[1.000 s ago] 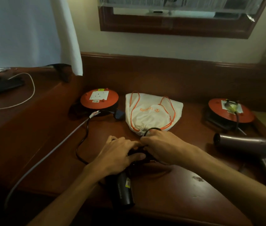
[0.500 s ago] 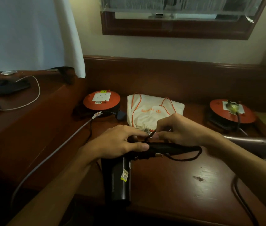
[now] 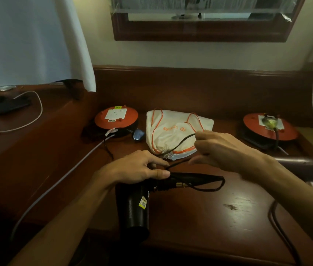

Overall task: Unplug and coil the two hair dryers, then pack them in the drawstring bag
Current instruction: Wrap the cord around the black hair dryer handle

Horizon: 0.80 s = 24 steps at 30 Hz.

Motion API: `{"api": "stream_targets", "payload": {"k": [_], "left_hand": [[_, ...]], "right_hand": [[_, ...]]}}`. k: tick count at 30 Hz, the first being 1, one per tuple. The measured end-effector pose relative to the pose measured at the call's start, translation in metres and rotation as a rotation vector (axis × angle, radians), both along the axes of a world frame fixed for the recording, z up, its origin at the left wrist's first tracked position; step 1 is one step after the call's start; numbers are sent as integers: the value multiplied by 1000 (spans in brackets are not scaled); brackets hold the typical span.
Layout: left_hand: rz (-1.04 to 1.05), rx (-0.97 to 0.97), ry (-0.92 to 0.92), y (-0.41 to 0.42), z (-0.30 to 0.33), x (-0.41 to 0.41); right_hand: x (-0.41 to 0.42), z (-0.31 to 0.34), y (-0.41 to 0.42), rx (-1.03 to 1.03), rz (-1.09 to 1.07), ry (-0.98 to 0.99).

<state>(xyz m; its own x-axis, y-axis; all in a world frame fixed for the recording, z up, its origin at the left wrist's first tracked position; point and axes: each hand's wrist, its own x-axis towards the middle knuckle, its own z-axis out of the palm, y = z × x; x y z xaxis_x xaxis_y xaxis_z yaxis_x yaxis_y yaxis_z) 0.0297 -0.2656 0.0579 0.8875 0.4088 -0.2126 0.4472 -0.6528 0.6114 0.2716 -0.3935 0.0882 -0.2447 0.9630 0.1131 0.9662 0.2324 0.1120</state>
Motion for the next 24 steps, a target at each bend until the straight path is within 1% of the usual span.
{"api": "stream_targets", "payload": {"k": [1,4,5,6,7,9,10,11,12,14,16,19,22,24], "left_hand": [[15,15,9,2,-4,0],[57,45,32,3,-20,-6],[79,45,23,4,-26,-10],[100,48,8,5,-31,-14],[124,58,-7,6,-36,-18],[180,123,-43,9,-41,-23],[208,174,-66,10,-42,-25],[237,220,-96,10,-42,-25],[266,252,-128,9,-43,-25],[315,275,-197,8,-45,-26],[349,280,-238,6,-48,-27],[398,308,-295,3,-51,-29],[371,351,-280,-4,-50,-26],[353,345,-274,-4,-50,-25]], "right_hand": [[1,-3,0,-7,8,-42],[3,-18,-4,57,68,-155],[4,-18,-8,40,42,-139],[5,-19,-12,-1,4,-63],[5,-18,-18,-73,-22,80],[1,-19,-30,-199,-28,448],[-5,-21,-35,-238,-23,580],[-13,-24,-39,-271,-7,655],[-23,-30,-43,-288,18,689],[-44,-48,-47,-296,77,703],[-61,-70,-48,-254,91,677],[-75,-106,-48,-148,113,533],[-81,-128,-47,-147,106,411],[-75,-138,-46,-109,89,400]]}}
